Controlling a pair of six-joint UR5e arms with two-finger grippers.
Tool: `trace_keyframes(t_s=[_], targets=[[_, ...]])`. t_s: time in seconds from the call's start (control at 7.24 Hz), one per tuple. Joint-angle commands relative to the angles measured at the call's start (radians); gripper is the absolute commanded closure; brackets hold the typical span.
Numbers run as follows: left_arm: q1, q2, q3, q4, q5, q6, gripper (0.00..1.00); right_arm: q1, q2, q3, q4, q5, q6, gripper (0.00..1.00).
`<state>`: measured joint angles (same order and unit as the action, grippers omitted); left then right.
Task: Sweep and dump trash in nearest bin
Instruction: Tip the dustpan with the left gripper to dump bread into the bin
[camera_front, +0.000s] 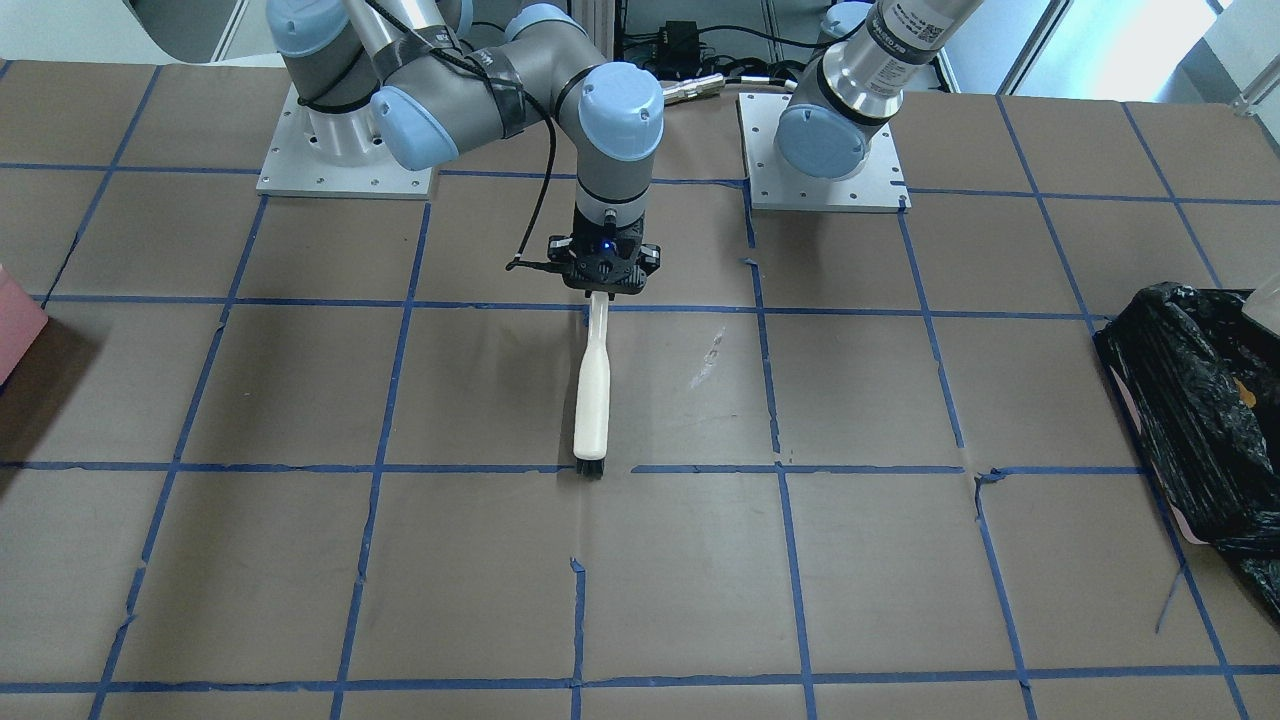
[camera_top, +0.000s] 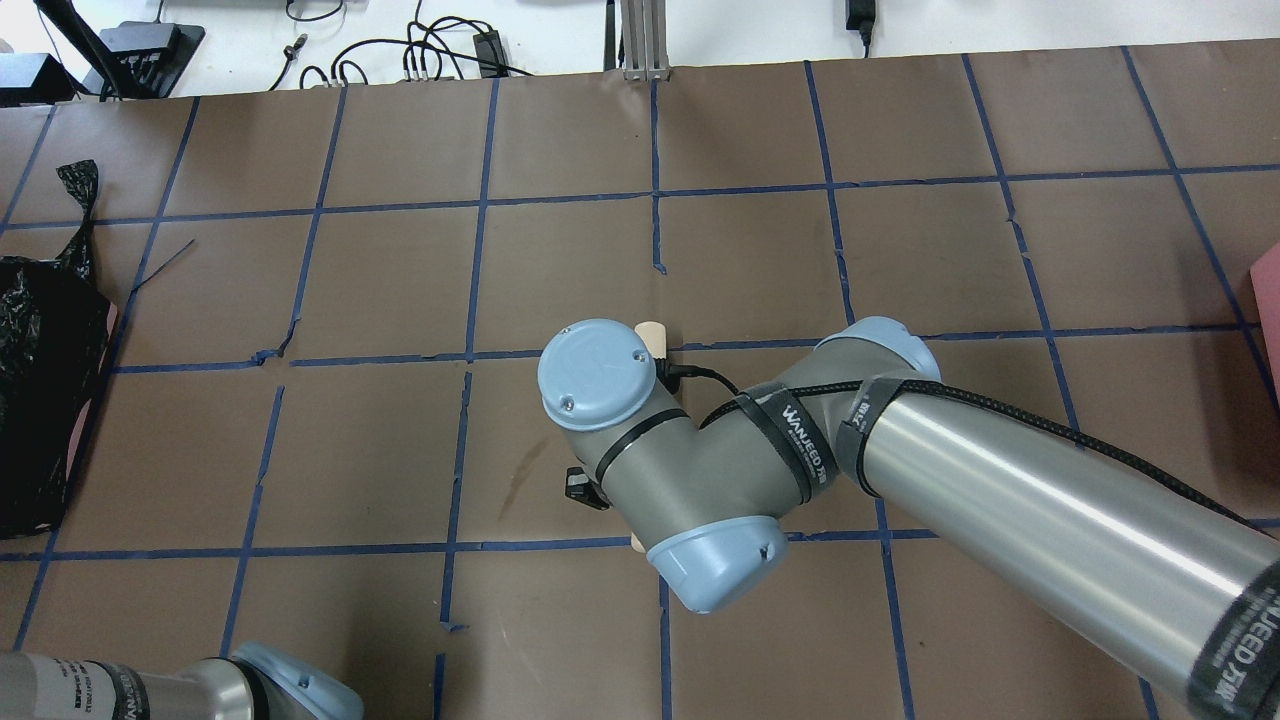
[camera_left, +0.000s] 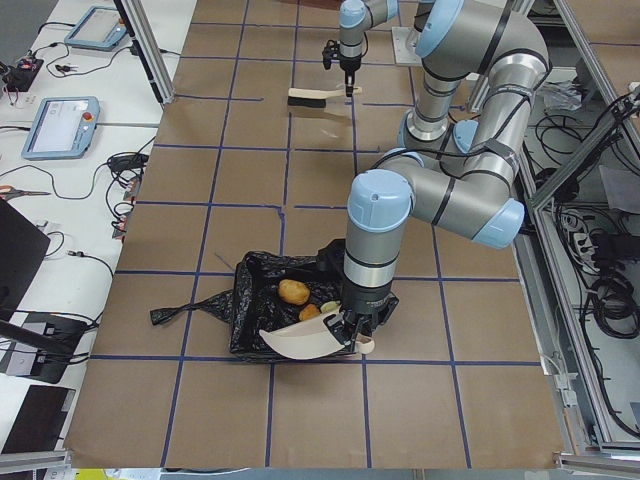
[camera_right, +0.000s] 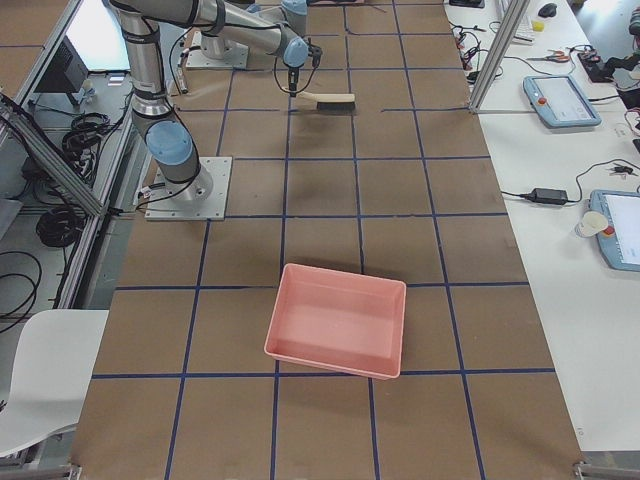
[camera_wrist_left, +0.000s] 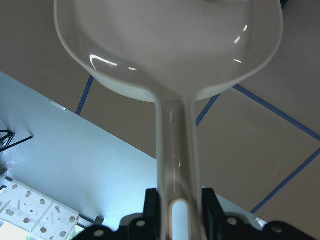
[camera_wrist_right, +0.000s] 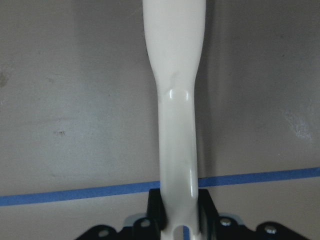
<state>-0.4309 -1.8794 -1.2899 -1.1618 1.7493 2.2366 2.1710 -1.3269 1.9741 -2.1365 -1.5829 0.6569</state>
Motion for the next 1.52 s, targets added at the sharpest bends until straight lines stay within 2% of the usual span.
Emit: trace_keyframes(t_s=[0.0,0.14,0.28,0.69,0.83,1.38], targets=[[-0.008,0.022,0.009,0.004,0.015,0.003,1.00,0.001,0.000,0.005,0.000,0.001,0.004,0.63],[-0.018,0.037,0.012,0.002,0.016,0.003,1.00,0.000,0.000,0.005,-0.003,0.000,0.004,0.24],[-0.034,0.054,0.008,0.001,0.051,0.003,1.00,0.000,0.000,0.003,-0.005,0.000,0.006,0.11],[-0.116,0.107,0.008,-0.013,0.082,-0.020,1.00,-0.013,-0.001,-0.038,-0.007,-0.002,0.004,0.08],[-0.130,0.112,0.003,-0.036,0.082,-0.067,1.00,-0.017,-0.001,-0.097,0.006,-0.002,0.006,0.04],[-0.253,0.124,0.004,-0.174,0.081,-0.364,1.00,-0.072,-0.011,-0.282,0.145,-0.005,-0.026,0.03]])
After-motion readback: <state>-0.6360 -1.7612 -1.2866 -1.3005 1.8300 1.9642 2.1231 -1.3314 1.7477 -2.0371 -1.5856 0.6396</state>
